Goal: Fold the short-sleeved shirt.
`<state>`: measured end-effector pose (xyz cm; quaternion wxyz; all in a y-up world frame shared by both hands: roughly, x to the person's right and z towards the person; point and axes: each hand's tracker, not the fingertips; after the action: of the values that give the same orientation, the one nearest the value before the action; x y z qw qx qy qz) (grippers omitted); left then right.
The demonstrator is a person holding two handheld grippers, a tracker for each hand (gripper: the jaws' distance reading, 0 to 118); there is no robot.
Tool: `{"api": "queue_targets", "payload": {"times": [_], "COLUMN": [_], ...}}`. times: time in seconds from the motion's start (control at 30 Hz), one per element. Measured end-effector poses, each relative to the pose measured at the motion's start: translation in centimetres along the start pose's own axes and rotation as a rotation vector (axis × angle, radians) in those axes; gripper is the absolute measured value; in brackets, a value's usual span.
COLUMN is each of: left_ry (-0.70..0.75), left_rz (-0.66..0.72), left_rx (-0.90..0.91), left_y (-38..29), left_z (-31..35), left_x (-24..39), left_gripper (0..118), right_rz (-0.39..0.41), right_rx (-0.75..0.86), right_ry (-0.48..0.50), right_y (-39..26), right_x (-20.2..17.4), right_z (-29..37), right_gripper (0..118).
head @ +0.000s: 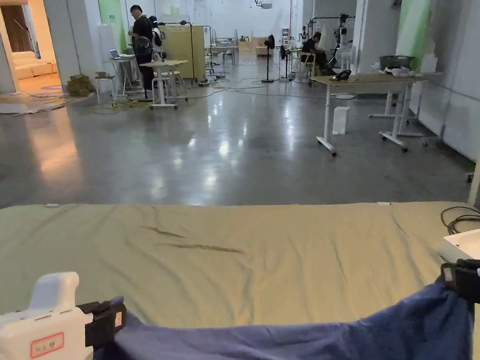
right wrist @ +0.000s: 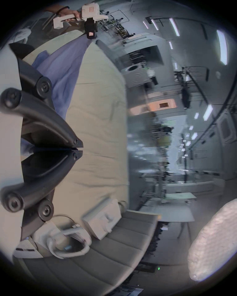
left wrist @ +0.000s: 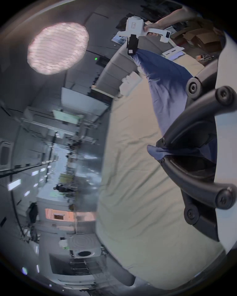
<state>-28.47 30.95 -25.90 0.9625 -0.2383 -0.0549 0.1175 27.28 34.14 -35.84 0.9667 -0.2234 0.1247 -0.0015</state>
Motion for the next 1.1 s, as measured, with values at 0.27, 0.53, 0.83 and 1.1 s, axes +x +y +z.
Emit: {"api": "queue_targets", "payload": {"times": [0.27, 0.53, 0.83, 1.1], "left_ry": [0.042, 0.112, 0.15, 0.168], "left_rz": [-0.049, -0.104, -0.118, -0.137], "left_rx": [0.231, 0.36, 0.434, 0.438], "left_y": [9.7, 16.3, 19.7, 20.7], "left_z": [9.9, 15.2, 15.8, 13.5], "left_x": [2.9, 4.4, 3.0, 3.0], "left_gripper": [7, 7, 7, 7], "right_rz": [0.075, 0.129, 0.157, 0.216], "right_rx": [0.198, 0.335, 0.406, 0.406], "right_ry": [-0.038, -0.104, -0.162, -0.213], "right_y": [10.1, 19.0, 24.3, 24.7], "right_x": [-0.5, -2.3, -2.7, -2.7], "right_z": [6.8, 11.0, 12.7, 11.6], "right_gripper": [1, 1, 1, 1]}}
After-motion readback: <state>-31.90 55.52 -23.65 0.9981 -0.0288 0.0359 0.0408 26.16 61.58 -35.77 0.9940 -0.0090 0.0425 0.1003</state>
